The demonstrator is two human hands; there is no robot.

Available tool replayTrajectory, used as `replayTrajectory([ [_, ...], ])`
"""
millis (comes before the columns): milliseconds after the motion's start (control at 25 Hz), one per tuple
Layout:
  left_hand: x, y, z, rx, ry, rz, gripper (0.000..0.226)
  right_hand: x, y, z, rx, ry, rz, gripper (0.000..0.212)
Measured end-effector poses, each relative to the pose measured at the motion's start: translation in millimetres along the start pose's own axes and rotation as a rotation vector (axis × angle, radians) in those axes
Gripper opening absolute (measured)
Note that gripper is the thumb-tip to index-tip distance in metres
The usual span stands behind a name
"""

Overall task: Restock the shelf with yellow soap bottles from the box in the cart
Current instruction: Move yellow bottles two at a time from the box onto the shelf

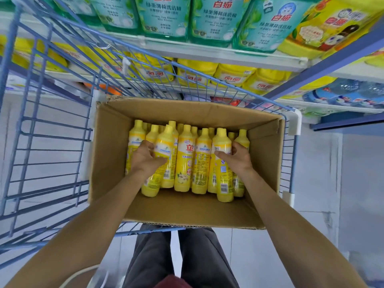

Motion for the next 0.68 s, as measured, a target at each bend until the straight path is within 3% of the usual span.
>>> replayTrajectory([
  [200, 15.0, 13.4, 4.9, -0.003, 0.022, -0.24, 0.044, 2.2, 0.7, 12.0, -0.02, -0.005, 0.037, 0.044],
  [440, 11.8, 1.0, -22.5, -0.01, -0.018, -0.116, 0.045, 6.0, 10.2, -8.4, -0.026, 0.027, 0.095, 0.054],
  [600, 9.0, -13.6, -17.1, 0.069, -0.066, 0.031, 0.038, 5.8, 0.5, 0.9, -0.093, -0.029, 0.073, 0.028],
  [680, 4.6, -3.6, -3.6, 0.149, -0.096, 0.101, 0.038, 4.6, -12.5, 13.8, -0.163, -0.076, 0.021, 0.03],
])
Point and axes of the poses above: each hand's wrist, its own z-axis away from the middle knuckle, its own x-axis out of the palm, y = z × x, the point moved 4 cm from there along -z, towards the middle knuckle, and after that the axes turned 12 degrees about -y, right-handed, at the moved point
